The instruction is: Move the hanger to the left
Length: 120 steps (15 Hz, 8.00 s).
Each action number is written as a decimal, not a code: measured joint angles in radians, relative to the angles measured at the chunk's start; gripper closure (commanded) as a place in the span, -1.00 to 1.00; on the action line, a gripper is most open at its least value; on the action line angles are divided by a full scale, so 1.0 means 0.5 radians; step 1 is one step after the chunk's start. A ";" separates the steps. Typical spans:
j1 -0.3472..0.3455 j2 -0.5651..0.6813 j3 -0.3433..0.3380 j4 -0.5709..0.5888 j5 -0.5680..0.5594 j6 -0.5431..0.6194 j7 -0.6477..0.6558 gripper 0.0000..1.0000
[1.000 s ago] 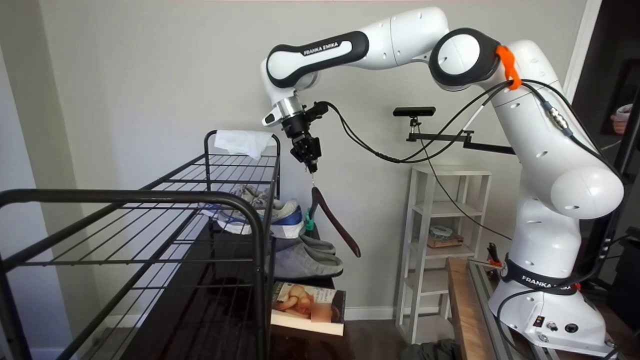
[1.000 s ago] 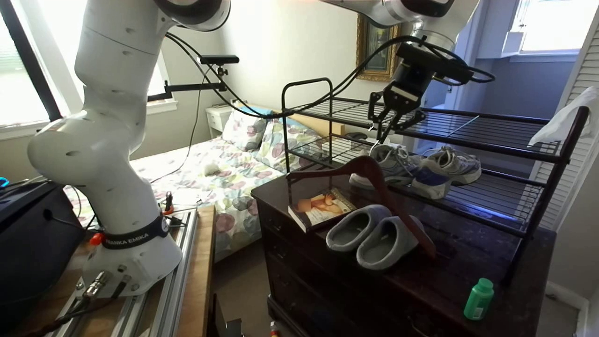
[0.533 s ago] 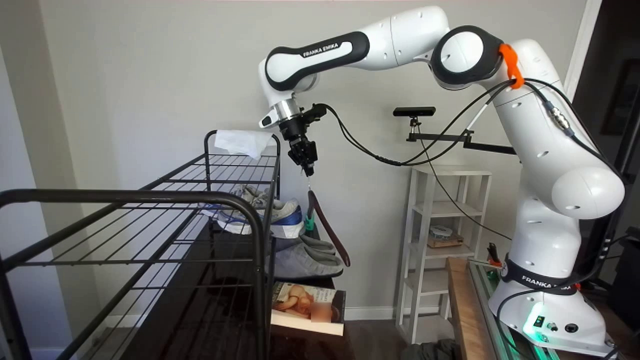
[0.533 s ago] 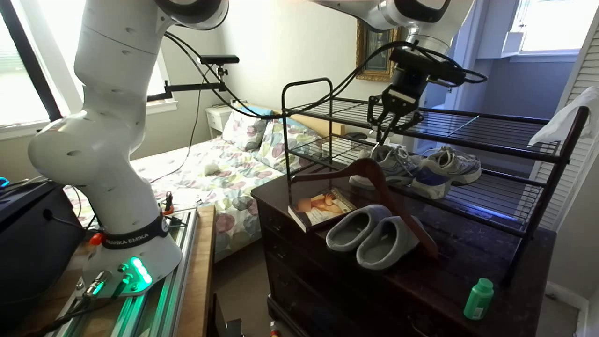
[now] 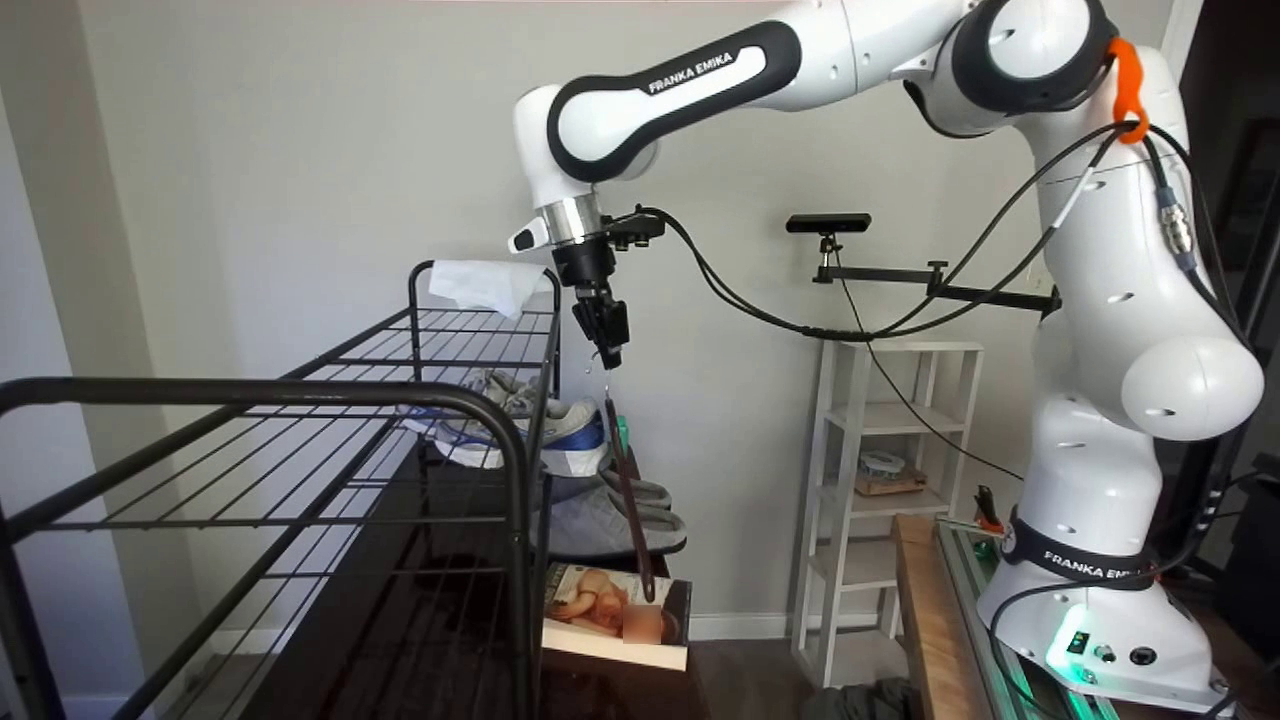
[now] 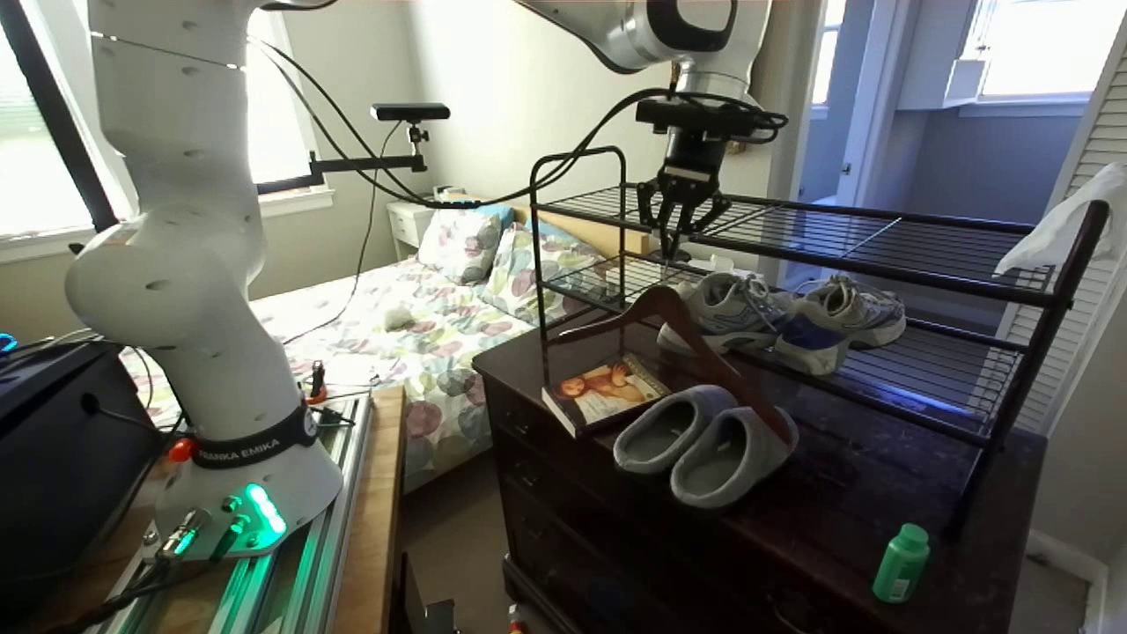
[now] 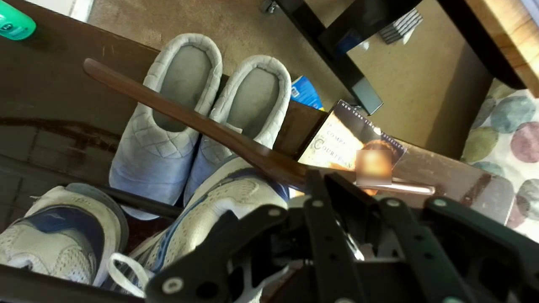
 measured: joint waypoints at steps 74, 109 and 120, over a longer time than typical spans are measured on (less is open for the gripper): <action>0.621 -0.058 0.522 -0.114 -0.363 0.559 1.097 0.95; 0.607 -0.644 0.578 -1.150 -0.464 1.712 1.512 0.95; 0.653 -0.849 0.723 -1.285 -0.477 1.432 1.763 0.81</action>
